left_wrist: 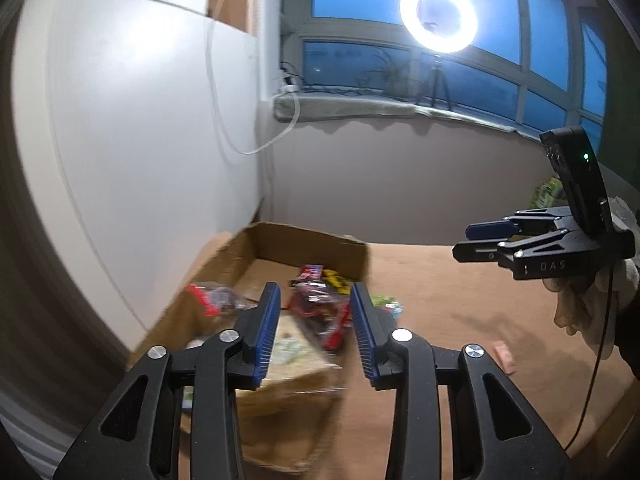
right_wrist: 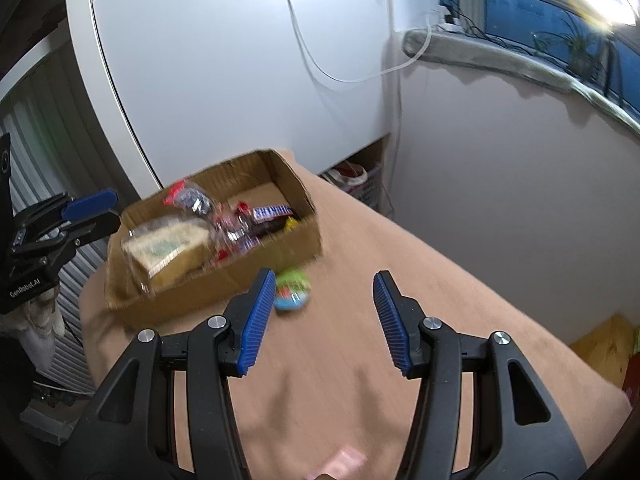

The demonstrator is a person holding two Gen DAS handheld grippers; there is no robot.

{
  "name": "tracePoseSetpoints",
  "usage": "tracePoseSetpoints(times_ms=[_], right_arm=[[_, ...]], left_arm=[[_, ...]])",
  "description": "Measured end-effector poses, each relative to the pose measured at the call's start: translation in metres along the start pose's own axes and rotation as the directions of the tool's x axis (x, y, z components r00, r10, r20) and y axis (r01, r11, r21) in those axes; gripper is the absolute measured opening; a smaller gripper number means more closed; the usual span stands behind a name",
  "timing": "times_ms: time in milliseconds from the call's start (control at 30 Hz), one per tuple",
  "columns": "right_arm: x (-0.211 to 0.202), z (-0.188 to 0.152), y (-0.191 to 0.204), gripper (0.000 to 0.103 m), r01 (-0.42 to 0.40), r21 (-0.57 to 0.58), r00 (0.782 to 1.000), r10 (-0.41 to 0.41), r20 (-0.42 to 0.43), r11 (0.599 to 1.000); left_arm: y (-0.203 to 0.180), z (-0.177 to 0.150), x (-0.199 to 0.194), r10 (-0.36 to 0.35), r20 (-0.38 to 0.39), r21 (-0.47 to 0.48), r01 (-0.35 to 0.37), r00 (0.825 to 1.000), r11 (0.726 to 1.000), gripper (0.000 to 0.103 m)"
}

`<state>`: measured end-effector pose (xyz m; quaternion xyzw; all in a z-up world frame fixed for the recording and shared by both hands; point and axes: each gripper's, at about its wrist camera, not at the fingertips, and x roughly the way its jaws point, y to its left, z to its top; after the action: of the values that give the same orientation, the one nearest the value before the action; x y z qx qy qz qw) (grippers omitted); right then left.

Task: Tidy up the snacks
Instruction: 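Grasp the pink candy with the right gripper while the left grasps the green egg-shaped candy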

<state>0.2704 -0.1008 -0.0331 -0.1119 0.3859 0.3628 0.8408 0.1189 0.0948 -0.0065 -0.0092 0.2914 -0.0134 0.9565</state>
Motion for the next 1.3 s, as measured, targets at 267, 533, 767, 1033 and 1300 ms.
tracePoseSetpoints(times_ms=[267,533,767,1033,1300], right_arm=[[-0.02,-0.058,-0.013,0.054,0.052,0.065,0.996,-0.048,-0.07,0.997],[-0.02,-0.115,-0.013,0.054,0.074,0.161,0.987,-0.049,-0.15,0.984],[-0.007,-0.135,-0.001,0.054,0.12,0.178,0.979,-0.087,-0.183,0.977],[0.01,-0.135,0.009,0.054,0.167,0.12,0.973,-0.144,-0.181,0.979],[0.013,-0.13,0.005,0.045,0.178,0.023,0.967,-0.17,-0.191,0.984]], left_arm=[[-0.04,-0.008,0.015,-0.069,-0.034,0.012,0.07,0.997,0.997,0.042],[-0.073,-0.025,0.047,-0.11,-0.116,0.001,0.111,0.987,0.994,0.042],[-0.081,-0.036,0.083,-0.096,-0.19,-0.031,0.092,0.977,0.995,0.042],[-0.078,-0.039,0.117,-0.072,-0.248,-0.071,0.056,0.966,0.996,0.042],[-0.085,-0.039,0.139,-0.035,-0.281,-0.037,0.026,0.959,0.999,0.042]])
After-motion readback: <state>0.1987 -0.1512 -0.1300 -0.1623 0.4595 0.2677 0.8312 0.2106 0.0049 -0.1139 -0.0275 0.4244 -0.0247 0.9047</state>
